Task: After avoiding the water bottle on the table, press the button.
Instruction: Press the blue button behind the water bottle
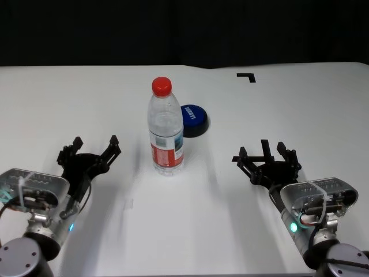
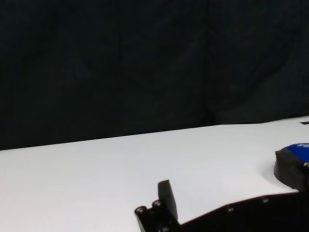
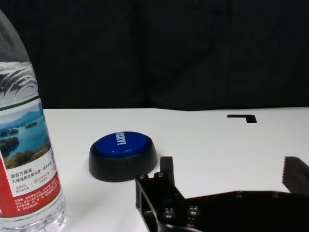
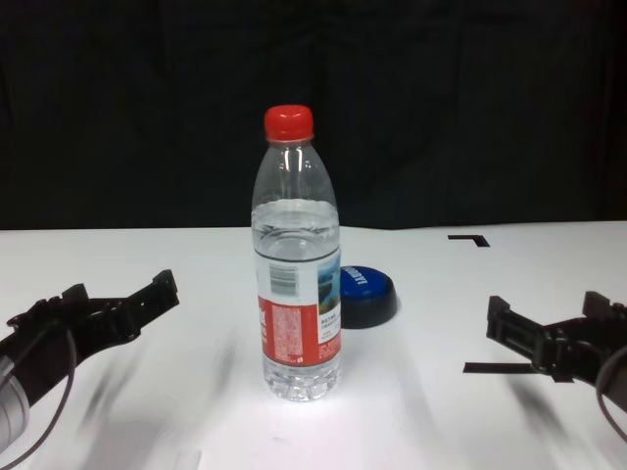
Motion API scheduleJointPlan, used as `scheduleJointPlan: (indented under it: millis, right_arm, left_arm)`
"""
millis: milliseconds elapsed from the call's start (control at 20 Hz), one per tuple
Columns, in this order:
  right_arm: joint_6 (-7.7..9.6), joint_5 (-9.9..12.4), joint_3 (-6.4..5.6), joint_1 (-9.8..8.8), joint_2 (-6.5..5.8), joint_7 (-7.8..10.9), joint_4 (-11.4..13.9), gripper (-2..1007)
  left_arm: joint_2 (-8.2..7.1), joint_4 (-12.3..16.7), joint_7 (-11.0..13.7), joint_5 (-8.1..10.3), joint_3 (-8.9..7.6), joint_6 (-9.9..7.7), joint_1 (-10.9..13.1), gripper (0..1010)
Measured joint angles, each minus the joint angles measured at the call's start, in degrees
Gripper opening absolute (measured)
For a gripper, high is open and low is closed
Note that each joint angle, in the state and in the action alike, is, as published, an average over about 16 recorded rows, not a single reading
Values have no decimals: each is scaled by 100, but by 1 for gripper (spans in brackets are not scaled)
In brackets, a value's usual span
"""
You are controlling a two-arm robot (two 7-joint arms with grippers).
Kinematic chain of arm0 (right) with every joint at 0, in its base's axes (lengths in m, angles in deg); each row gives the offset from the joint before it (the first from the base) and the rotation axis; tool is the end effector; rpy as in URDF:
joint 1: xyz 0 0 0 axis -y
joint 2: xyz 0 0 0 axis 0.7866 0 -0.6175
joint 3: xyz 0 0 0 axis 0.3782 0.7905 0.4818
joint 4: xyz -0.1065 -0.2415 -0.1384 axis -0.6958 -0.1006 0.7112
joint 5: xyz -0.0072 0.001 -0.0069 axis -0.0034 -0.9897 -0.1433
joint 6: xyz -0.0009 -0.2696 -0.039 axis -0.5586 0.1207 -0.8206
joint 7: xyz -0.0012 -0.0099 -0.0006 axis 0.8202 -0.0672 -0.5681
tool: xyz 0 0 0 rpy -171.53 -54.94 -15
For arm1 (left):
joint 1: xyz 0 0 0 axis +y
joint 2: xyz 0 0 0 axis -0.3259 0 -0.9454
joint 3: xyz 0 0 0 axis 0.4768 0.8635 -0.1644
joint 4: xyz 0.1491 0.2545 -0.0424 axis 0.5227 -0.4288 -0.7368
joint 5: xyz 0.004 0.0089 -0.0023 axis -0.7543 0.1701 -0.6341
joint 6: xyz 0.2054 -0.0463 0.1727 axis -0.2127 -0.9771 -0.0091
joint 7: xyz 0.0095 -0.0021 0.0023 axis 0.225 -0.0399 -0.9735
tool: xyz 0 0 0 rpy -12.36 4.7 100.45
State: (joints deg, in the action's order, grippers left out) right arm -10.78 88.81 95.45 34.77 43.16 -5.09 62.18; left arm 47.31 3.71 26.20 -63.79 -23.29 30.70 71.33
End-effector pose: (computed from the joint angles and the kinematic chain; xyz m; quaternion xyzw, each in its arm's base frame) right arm 0.2647 0.0285 -0.3136 0.0182 0.0179 -0.6311 0.7753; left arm 0.2865 0.0268 -0.3229 0.0263 -0.0276 0.6357 0.7710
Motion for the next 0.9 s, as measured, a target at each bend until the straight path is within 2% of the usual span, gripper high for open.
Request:
scheduleJointPlan:
  millis: [900]
  right_arm:
    - [0, 0, 0, 0, 0, 0, 0, 1003]
  left_arm:
    - [0, 0, 0, 0, 0, 0, 0, 1003]
